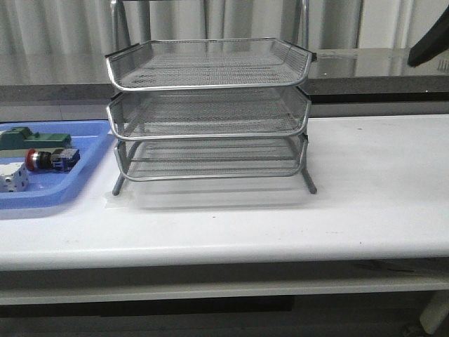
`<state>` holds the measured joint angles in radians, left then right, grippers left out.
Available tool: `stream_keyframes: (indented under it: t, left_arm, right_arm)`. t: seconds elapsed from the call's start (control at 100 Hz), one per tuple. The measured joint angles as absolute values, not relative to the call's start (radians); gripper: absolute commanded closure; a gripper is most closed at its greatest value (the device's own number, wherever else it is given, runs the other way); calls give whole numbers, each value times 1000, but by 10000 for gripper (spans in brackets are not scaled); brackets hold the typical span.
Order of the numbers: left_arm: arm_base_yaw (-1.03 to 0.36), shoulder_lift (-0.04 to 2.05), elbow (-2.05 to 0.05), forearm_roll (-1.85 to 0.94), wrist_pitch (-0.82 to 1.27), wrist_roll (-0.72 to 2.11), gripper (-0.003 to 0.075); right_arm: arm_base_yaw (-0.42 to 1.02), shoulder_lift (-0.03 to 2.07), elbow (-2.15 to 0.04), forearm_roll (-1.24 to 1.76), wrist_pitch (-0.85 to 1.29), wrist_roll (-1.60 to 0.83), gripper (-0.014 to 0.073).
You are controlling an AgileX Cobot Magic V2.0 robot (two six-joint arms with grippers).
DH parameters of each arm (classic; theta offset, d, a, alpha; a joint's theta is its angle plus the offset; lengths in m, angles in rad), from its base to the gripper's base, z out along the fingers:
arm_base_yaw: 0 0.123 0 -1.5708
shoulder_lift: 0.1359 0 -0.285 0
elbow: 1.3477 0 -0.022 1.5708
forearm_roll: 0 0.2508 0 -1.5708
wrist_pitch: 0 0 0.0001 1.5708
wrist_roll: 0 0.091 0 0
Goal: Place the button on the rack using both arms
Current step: 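Reach the right gripper to the front edge of the middle mesh tray and grasp it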
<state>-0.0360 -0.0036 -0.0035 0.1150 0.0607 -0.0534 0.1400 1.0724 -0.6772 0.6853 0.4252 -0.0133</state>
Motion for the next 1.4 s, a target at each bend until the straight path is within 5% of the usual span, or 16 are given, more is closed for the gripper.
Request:
stream_keyframes:
  t: [0.75, 1.4]
  left_arm:
    - [-36, -4, -4, 115, 61, -53, 741]
    - [-36, -4, -4, 115, 61, -53, 741]
  right_arm:
    - [140, 1569, -848, 1587, 474, -785, 212]
    - [140, 1849, -1023, 1677, 575, -839, 212]
